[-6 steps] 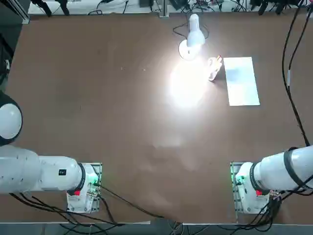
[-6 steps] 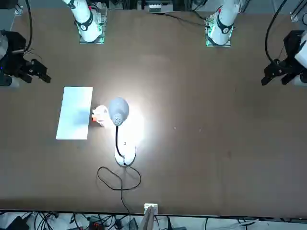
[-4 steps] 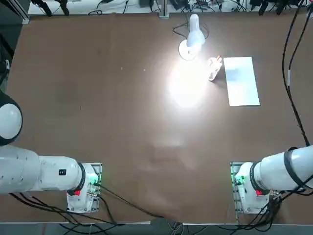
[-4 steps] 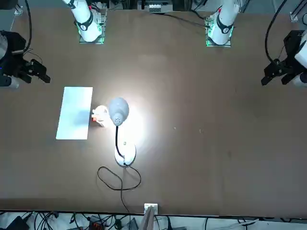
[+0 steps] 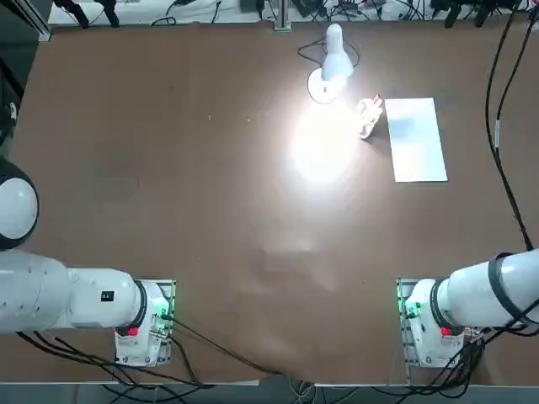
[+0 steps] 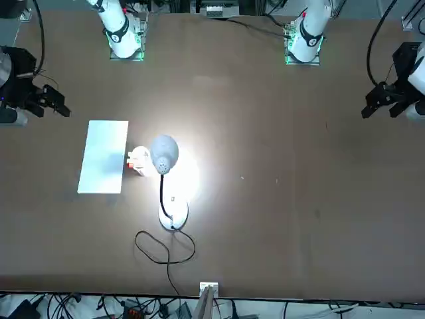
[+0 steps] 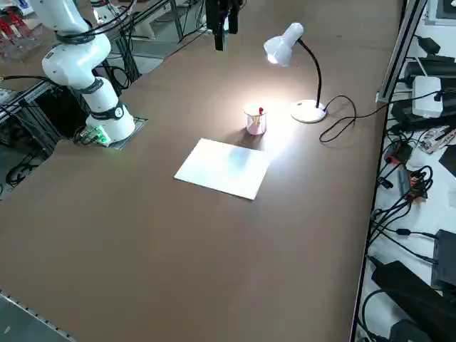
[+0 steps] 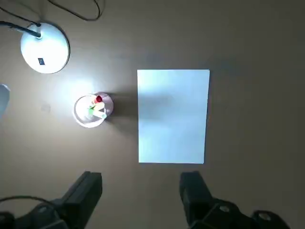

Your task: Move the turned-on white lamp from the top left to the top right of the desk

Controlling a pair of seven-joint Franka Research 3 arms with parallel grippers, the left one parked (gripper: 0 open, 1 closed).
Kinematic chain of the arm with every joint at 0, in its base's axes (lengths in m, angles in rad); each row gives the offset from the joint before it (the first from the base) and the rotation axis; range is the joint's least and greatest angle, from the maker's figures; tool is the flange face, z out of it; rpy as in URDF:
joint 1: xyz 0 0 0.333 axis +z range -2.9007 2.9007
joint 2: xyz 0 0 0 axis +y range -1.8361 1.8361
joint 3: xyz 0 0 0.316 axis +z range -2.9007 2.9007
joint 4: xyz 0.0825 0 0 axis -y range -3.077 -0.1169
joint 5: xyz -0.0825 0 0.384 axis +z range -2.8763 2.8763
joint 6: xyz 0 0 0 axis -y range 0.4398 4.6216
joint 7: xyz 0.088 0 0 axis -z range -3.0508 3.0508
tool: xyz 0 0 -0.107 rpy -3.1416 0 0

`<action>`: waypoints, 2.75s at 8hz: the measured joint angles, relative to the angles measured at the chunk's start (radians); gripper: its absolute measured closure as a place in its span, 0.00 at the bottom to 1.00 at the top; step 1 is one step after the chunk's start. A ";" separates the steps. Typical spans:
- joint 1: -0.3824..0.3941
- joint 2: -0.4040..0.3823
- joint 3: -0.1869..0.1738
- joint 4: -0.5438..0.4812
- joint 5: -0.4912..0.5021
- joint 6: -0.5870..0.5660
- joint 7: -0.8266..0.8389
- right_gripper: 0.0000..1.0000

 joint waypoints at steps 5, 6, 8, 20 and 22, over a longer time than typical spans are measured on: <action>0.119 0.067 0.023 0.005 -0.007 0.016 0.001 0.03; 0.188 0.050 0.025 -0.005 -0.007 0.053 0.040 0.03; 0.320 -0.013 0.030 -0.116 -0.010 0.274 0.211 0.03; 0.559 0.065 0.033 -0.364 -0.599 0.848 0.786 0.02; 0.559 0.083 0.031 -0.357 -0.623 0.879 0.786 0.02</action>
